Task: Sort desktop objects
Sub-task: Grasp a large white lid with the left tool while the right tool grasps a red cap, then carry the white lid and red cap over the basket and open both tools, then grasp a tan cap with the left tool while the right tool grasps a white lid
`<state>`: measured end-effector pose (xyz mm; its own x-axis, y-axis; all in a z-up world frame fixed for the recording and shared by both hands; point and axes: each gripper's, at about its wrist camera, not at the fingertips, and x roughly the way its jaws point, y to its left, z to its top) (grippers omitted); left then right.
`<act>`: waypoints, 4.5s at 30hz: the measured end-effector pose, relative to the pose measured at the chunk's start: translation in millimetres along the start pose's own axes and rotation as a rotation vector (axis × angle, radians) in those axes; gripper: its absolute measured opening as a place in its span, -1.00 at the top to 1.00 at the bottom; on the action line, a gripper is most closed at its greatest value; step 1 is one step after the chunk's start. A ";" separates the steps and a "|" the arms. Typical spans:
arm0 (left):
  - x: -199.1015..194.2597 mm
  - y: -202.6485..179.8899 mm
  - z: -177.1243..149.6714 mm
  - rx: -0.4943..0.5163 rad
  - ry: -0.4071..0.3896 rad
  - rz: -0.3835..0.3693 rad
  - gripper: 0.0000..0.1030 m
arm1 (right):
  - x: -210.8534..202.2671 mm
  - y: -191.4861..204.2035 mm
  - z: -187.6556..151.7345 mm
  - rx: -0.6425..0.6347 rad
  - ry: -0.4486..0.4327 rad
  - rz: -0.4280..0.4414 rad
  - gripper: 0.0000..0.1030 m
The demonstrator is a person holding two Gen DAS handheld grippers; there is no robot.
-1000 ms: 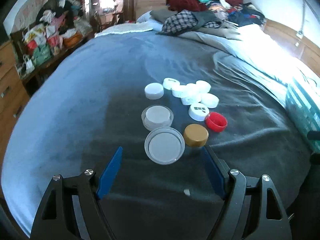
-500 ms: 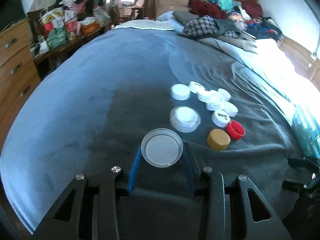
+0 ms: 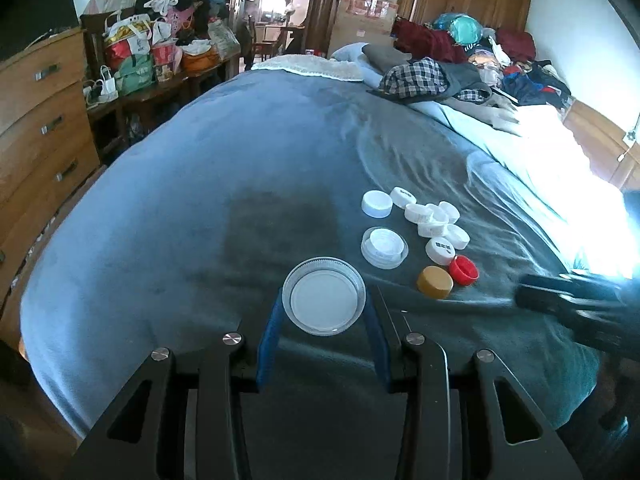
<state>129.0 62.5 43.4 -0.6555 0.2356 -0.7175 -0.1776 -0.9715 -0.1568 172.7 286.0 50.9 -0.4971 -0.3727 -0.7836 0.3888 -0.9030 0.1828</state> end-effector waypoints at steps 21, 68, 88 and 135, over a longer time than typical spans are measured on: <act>-14.6 -18.6 8.6 0.038 -0.017 -0.003 0.33 | 20.8 7.4 31.4 -0.022 0.006 -0.052 0.38; -39.4 -454.5 20.5 0.693 0.054 -0.392 0.33 | -319.1 -193.5 -118.8 0.386 -0.306 -0.461 0.35; -32.6 -457.3 25.6 0.679 0.056 -0.387 0.33 | -311.1 -189.6 -111.5 0.389 -0.301 -0.456 0.35; 53.4 -78.3 1.5 0.128 0.117 -0.157 0.01 | -181.4 -40.0 -58.0 0.012 -0.211 -0.261 -0.79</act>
<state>106.8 151.1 18.3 -0.5243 0.3716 -0.7662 -0.3672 -0.9105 -0.1902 292.3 402.1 151.3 -0.7289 -0.1638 -0.6647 0.2191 -0.9757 0.0002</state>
